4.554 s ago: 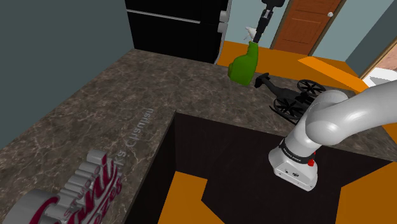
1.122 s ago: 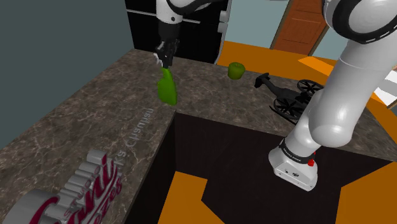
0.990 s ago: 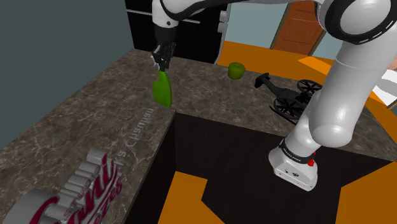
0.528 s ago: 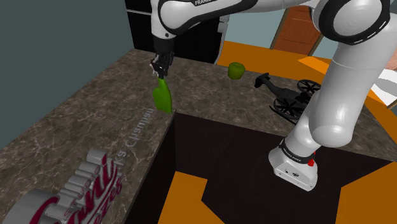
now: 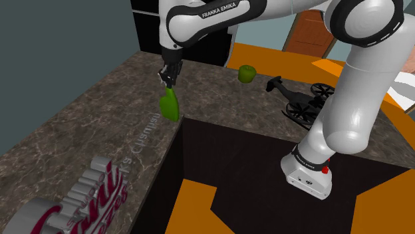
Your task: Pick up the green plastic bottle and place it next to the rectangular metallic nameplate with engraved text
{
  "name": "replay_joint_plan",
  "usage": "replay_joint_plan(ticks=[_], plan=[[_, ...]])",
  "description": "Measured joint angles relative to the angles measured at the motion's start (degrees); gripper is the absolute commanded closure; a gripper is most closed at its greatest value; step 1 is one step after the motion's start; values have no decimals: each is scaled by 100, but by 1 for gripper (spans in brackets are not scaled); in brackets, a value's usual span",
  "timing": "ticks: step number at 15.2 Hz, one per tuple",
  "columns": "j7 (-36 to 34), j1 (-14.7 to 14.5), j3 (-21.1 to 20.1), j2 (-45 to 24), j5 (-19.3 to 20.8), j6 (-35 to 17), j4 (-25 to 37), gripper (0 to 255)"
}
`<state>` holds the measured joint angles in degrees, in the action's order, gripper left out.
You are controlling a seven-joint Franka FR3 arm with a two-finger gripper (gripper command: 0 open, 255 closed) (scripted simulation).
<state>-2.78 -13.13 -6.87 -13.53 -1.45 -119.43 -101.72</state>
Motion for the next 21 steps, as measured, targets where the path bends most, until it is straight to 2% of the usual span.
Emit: replay_joint_plan(ticks=[3,4,10,14,21], plan=[[-2,-1,-1,-1,1,-7,-4,255],[-2,-1,-1,-1,1,-7,-5,0],[-2,-2,-1,-1,1,-8,-3,0],[16,23,6,185,-20,515,342,0],[12,22,3,224,-23,644,424,0]])
